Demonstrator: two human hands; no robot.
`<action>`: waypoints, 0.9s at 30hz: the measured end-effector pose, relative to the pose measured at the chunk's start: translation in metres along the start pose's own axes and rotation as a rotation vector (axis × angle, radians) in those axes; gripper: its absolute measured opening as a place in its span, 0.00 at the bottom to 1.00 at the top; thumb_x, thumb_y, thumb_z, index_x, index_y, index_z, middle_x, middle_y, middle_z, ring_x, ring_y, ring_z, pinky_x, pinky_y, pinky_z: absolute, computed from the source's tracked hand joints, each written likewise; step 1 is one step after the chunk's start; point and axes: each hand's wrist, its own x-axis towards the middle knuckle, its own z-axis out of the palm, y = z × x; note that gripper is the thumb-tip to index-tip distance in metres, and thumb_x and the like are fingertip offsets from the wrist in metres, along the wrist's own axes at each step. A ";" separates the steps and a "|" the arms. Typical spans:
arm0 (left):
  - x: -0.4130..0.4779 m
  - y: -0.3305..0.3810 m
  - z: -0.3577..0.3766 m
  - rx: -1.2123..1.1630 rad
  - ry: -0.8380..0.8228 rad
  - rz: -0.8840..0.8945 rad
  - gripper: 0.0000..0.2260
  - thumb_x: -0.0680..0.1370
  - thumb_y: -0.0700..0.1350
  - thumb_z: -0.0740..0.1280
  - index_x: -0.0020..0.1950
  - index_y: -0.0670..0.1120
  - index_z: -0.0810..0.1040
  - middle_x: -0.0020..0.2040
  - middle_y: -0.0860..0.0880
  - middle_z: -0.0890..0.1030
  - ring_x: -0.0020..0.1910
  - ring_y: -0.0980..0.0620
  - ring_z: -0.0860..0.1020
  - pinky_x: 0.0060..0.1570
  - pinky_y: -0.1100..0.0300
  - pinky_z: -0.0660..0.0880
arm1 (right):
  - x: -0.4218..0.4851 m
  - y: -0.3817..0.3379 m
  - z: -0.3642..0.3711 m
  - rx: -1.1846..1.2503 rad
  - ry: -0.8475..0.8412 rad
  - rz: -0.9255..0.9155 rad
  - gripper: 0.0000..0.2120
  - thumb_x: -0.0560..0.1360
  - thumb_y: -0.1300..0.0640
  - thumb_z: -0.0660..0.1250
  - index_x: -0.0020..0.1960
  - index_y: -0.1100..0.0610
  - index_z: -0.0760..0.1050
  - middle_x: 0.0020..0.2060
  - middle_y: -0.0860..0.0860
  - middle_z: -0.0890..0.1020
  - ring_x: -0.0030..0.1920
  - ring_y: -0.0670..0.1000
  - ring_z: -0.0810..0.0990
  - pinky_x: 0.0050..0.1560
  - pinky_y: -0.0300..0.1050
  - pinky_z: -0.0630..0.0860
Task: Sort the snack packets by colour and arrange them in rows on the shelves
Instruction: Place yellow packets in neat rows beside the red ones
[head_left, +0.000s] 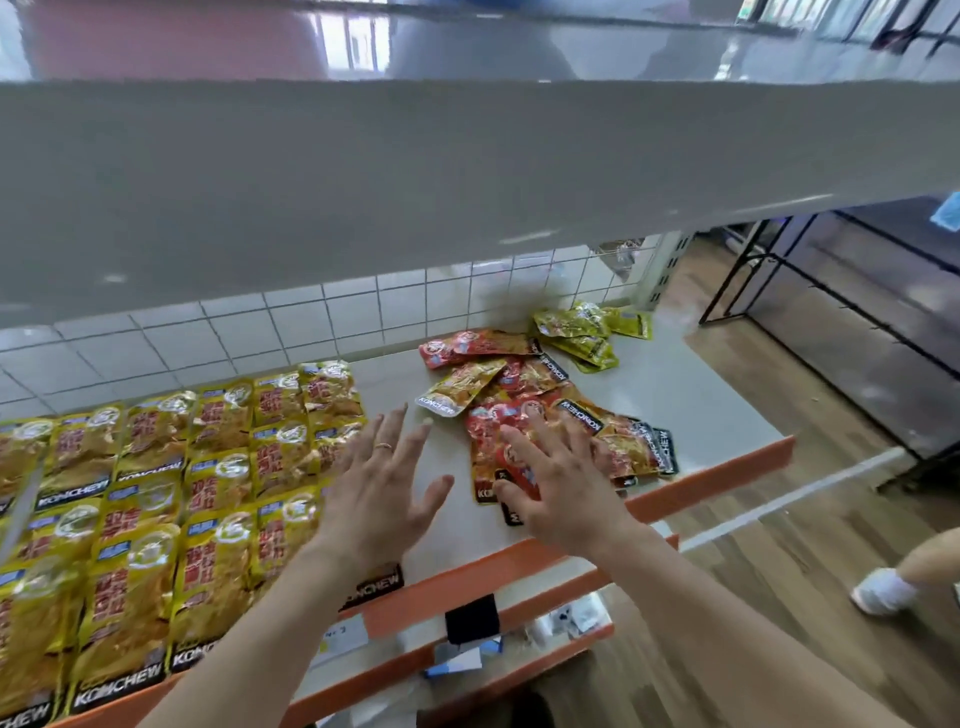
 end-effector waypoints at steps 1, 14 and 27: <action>0.011 0.004 0.001 -0.002 -0.024 -0.035 0.40 0.72 0.71 0.43 0.81 0.55 0.53 0.82 0.46 0.51 0.81 0.44 0.51 0.78 0.47 0.49 | 0.003 0.007 -0.001 -0.001 -0.012 0.005 0.32 0.78 0.35 0.56 0.79 0.39 0.50 0.80 0.46 0.47 0.79 0.54 0.39 0.75 0.66 0.43; 0.073 0.046 0.027 -0.087 -0.035 -0.110 0.33 0.76 0.68 0.44 0.78 0.59 0.62 0.81 0.49 0.59 0.79 0.48 0.56 0.78 0.50 0.49 | 0.030 0.083 -0.029 0.084 -0.006 0.052 0.37 0.76 0.32 0.60 0.78 0.49 0.57 0.76 0.45 0.62 0.76 0.51 0.55 0.73 0.59 0.53; 0.080 0.087 0.030 -0.145 -0.073 -0.142 0.32 0.75 0.69 0.42 0.78 0.63 0.61 0.81 0.58 0.57 0.79 0.55 0.54 0.78 0.51 0.43 | 0.031 0.099 -0.033 0.314 0.261 0.063 0.20 0.74 0.47 0.73 0.59 0.53 0.71 0.51 0.45 0.72 0.58 0.49 0.68 0.56 0.47 0.61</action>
